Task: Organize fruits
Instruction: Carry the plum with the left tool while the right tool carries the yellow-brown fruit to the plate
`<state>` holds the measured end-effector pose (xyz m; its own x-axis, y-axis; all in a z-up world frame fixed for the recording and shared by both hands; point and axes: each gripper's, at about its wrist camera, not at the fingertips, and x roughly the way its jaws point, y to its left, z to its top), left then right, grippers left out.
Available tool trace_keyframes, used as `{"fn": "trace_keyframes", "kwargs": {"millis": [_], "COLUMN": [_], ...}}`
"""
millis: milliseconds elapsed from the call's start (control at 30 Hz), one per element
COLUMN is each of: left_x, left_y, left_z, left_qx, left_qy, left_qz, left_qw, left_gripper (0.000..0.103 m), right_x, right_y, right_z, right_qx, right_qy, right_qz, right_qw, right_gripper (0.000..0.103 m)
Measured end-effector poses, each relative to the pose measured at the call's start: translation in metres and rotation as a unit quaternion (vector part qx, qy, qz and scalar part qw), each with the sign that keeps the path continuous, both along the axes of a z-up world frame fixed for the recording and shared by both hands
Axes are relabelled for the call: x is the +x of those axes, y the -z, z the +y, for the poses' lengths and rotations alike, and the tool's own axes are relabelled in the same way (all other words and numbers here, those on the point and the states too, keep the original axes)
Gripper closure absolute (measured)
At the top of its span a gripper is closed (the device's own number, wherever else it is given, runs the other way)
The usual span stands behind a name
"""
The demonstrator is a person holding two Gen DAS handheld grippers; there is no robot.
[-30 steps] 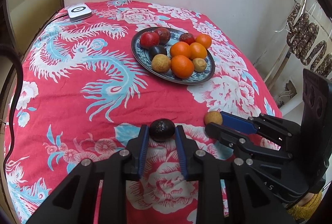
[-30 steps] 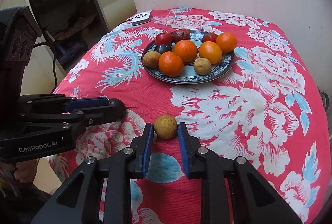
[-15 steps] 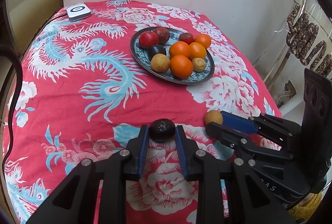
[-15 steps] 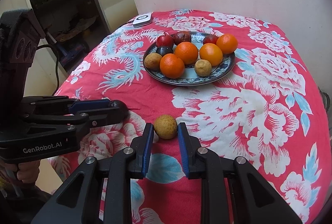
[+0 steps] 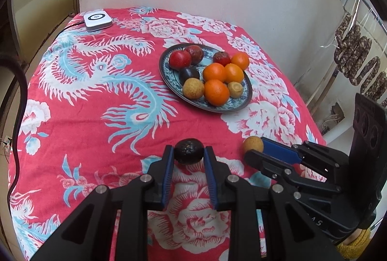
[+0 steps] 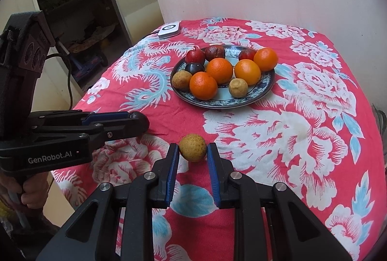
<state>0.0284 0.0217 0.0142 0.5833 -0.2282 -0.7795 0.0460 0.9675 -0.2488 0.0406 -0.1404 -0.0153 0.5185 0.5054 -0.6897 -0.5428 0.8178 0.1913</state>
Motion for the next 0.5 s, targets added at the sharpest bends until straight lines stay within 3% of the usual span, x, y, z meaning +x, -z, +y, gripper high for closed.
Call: {"fn": "trace_keyframes", "kwargs": {"millis": [500], "left_x": [0.024], "left_y": [-0.015], "left_z": [0.01], "left_qx": [0.001], "left_qy": [-0.017], "left_qz": [-0.021], "left_qw": [0.9996], "left_gripper": [0.077], "right_x": [0.021], "right_y": [-0.012], "right_z": [-0.008], "right_qx": [0.006], "right_qy": [0.023], "right_qz": [-0.015], "right_qw": [1.0], "right_gripper": [0.078]}}
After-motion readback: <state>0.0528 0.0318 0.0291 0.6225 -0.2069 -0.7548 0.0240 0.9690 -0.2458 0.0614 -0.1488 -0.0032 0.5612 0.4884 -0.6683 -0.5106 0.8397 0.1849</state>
